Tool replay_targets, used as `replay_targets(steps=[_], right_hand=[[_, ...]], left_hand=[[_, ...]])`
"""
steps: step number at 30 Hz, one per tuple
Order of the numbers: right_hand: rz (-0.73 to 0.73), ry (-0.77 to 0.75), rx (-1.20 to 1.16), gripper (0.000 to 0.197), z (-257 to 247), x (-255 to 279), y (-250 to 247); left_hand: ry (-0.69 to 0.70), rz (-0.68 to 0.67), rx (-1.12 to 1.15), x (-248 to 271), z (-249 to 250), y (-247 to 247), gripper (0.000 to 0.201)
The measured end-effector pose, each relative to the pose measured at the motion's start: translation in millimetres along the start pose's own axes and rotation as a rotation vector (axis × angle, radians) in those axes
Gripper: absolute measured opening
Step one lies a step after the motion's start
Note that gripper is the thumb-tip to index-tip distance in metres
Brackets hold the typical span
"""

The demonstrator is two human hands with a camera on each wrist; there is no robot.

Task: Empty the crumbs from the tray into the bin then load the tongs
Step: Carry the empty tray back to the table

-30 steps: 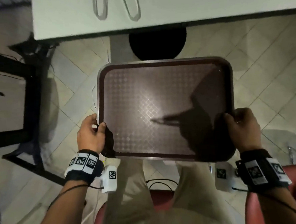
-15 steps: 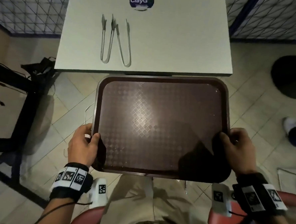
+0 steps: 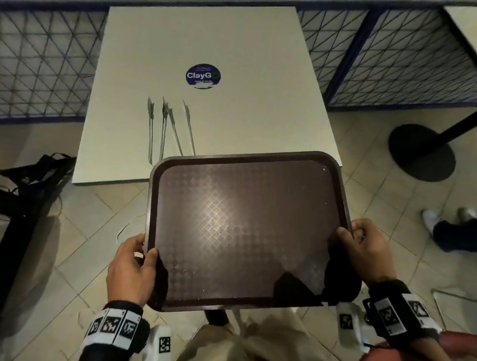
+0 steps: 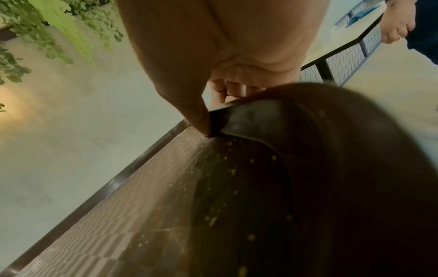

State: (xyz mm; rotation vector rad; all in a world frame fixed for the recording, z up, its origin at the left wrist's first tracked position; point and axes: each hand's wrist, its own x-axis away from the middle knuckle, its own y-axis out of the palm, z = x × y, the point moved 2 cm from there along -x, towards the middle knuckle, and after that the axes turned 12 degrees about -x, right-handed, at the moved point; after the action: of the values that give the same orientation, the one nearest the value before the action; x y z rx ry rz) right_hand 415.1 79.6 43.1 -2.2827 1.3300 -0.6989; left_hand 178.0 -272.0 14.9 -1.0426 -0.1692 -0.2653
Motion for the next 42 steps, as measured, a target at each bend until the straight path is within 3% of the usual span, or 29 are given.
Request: replay_targets(steps=[9, 25, 32, 42], right_hand=[[-0.021, 0.022, 0.038, 0.014, -12, -71, 11], [-0.225, 0.064, 0.118, 0.02, -28, -303, 18], [-0.224, 0.12, 0.171, 0.018, -16, -341, 28], [-0.194, 0.255, 0.242, 0.023, 7, -357, 43]], left_hand=[[0.015, -0.006, 0.012, -59, 48, 15, 0.029], [-0.172, -0.025, -0.061, -157, 179, 109, 0.031], [-0.211, -0.076, -0.137, -183, 209, 135, 0.031], [-0.193, -0.072, -0.184, -201, 213, 160, 0.029]])
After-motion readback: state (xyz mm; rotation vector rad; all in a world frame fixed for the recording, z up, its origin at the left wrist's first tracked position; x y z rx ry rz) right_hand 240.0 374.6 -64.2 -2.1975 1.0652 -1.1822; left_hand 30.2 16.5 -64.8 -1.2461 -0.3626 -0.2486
